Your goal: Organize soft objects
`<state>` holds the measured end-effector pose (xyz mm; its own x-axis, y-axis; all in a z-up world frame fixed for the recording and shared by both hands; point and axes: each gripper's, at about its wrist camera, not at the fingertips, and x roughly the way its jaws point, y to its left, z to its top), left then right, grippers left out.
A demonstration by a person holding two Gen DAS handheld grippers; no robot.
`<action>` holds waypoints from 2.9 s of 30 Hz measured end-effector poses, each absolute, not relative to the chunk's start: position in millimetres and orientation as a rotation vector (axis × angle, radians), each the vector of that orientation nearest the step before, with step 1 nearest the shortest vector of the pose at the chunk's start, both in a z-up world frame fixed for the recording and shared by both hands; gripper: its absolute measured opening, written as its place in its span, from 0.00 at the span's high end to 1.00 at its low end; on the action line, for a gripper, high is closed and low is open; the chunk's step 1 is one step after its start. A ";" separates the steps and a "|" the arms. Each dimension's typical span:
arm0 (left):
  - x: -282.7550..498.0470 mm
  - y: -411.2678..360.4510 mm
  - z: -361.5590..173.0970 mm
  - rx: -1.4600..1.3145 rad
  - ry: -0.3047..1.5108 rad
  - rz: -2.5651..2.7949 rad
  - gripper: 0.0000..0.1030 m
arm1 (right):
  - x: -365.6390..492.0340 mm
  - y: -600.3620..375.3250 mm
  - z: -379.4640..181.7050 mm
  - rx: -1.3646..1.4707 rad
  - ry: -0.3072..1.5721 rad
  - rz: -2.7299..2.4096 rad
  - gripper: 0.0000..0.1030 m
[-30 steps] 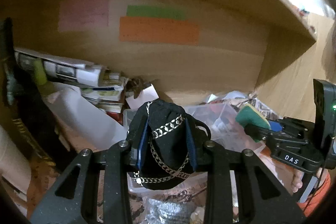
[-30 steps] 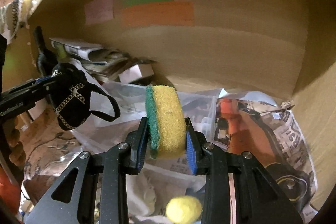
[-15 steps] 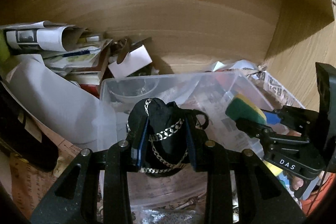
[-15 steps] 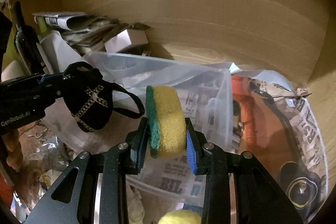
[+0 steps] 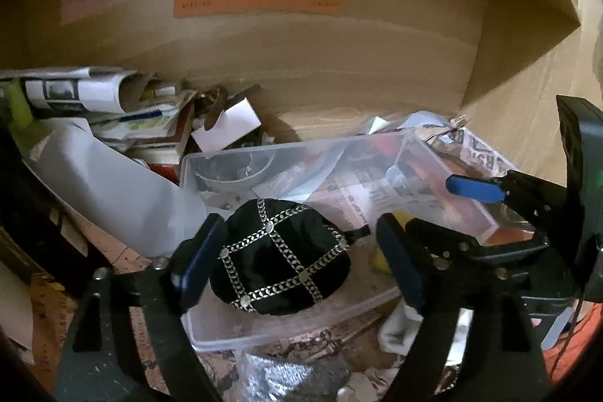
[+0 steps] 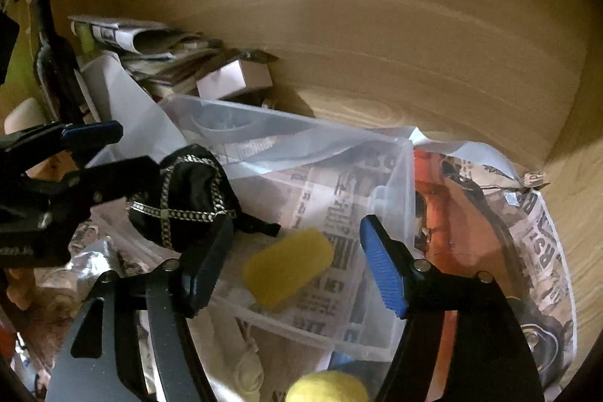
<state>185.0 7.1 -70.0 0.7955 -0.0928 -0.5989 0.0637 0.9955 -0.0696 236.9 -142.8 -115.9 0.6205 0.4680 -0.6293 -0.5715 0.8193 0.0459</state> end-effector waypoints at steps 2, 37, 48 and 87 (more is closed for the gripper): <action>178.2 6.7 -63.8 -0.047 0.623 -0.084 0.12 | 233.3 -145.7 -109.5 -0.155 0.657 0.603 0.29; 99.6 39.1 -151.2 -0.036 0.867 -0.033 0.00 | 166.8 -218.6 -150.1 -0.045 0.751 0.511 0.19; 125.6 23.6 -158.9 -0.097 0.891 -0.097 0.07 | 183.9 -211.9 -169.6 -0.020 0.841 0.552 0.48; 64.6 36.3 -48.3 -0.056 0.492 -0.017 0.76 | 162.3 -202.3 -89.7 0.003 0.543 0.592 0.59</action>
